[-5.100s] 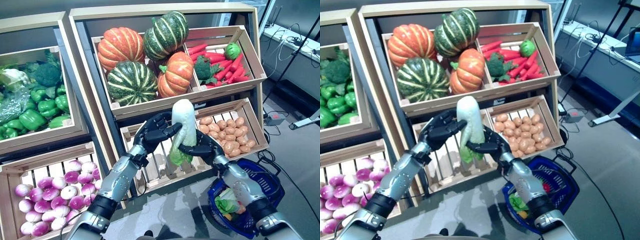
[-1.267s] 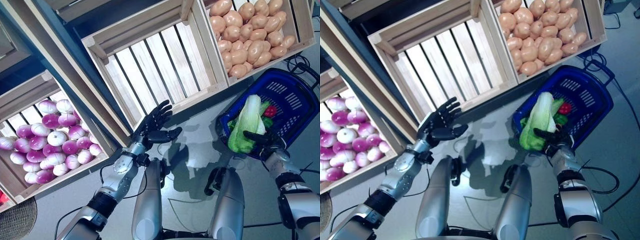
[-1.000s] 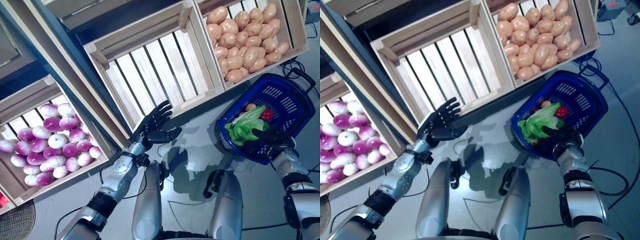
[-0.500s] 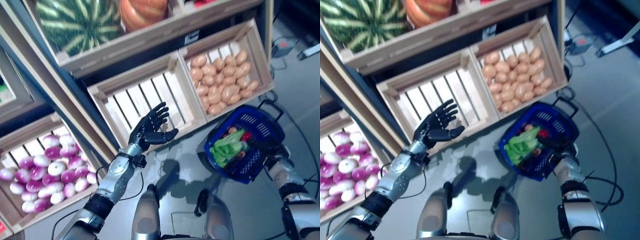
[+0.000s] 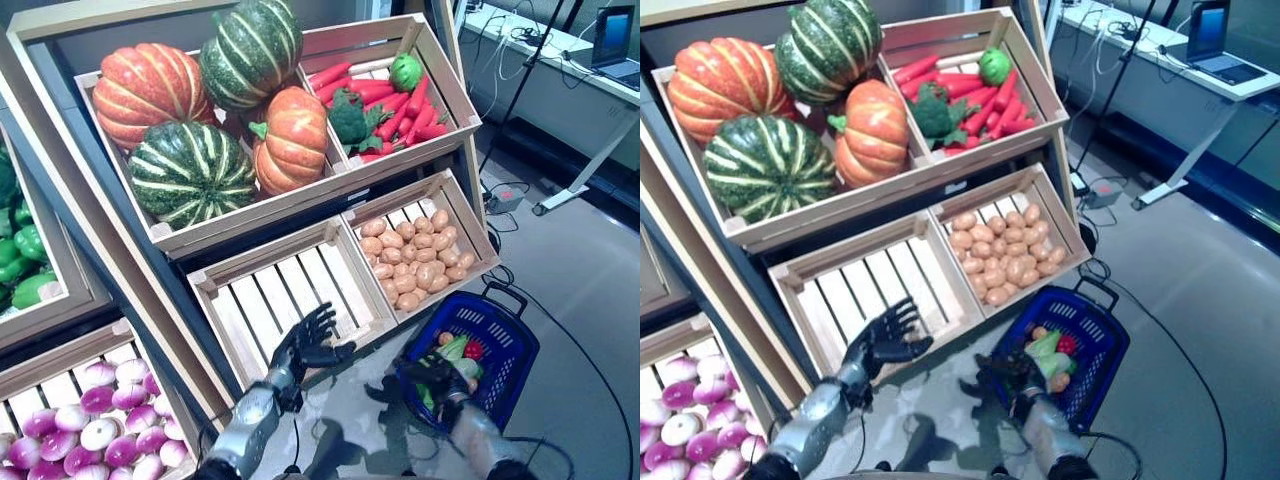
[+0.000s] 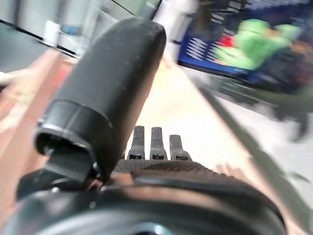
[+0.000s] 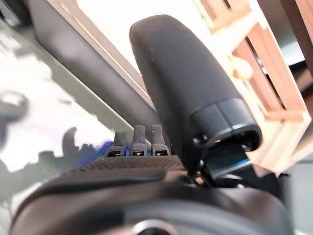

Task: Put vegetables into the basket

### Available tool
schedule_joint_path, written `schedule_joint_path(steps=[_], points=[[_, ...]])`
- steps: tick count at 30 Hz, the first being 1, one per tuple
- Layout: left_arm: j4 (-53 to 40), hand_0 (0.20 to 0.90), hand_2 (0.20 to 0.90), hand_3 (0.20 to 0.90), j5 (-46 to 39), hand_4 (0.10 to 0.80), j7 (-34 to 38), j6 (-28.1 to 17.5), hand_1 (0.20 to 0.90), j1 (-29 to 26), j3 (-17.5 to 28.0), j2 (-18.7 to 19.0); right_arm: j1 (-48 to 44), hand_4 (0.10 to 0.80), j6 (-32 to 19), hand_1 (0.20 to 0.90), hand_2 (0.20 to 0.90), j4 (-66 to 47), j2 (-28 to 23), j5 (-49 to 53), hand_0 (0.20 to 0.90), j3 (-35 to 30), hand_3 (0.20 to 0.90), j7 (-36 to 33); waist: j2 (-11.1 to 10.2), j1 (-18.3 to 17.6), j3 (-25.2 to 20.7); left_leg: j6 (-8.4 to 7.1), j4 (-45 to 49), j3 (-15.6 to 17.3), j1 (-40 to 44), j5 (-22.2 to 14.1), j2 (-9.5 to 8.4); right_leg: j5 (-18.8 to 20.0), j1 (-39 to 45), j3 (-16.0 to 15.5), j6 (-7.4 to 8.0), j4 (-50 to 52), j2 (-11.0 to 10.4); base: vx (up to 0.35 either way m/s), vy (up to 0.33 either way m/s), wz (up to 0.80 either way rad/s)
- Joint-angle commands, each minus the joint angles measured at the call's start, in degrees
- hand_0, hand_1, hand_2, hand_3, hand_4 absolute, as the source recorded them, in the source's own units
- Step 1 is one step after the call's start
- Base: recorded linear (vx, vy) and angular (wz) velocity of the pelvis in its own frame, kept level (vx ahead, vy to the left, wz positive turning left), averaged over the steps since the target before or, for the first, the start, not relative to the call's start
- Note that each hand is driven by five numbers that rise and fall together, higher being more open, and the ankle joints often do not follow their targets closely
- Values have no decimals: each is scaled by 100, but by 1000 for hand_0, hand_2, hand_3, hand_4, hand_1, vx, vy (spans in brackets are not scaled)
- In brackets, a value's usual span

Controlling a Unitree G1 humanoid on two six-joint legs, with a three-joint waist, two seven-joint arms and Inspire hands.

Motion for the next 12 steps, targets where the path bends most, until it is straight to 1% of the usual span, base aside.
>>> schedule_joint_path(steps=[1,2,3,5,9,12], points=[[389,900,900,900,438,800,241,-450,900,-146,303,-200,80,800,-638,900,900,-1034,-74,-361,900,-48,900,165,-42,-149,-191,124,-329,83,-204,613,-24,755,17,396,-314,-321,-45,54,23,-3],[460,900,900,900,453,800,254,-440,900,-121,335,-219,132,800,-635,900,900,-1088,-55,-371,900,-20,900,231,-40,-163,-195,126,-329,83,-200,610,-27,756,26,400,-312,-330,-47,38,20,-2],[733,900,900,900,637,800,206,-590,900,-73,415,-276,292,800,-690,900,900,-1218,14,-386,900,98,900,334,-34,-204,-201,125,-329,87,-190,601,-42,757,42,412,-301,-347,-56,31,28,-1],[967,900,900,900,907,800,158,-625,900,-59,349,-297,403,800,-738,900,900,-1143,69,-380,900,245,900,494,-8,-229,-208,118,-329,81,-181,595,-66,747,57,409,-291,-343,-66,34,39,0],[1236,900,900,900,756,800,85,-454,900,-98,291,-434,388,800,-768,900,900,-948,86,-807,900,501,900,569,58,-208,-174,136,-329,18,-160,586,-107,707,92,369,-281,-300,-111,22,49,4],[1532,900,900,900,721,800,245,-439,900,-298,235,-440,165,800,-847,900,900,-617,27,-896,900,605,900,301,88,-119,-180,139,-329,-63,-153,577,-146,677,168,270,-291,-309,-151,19,21,5]])
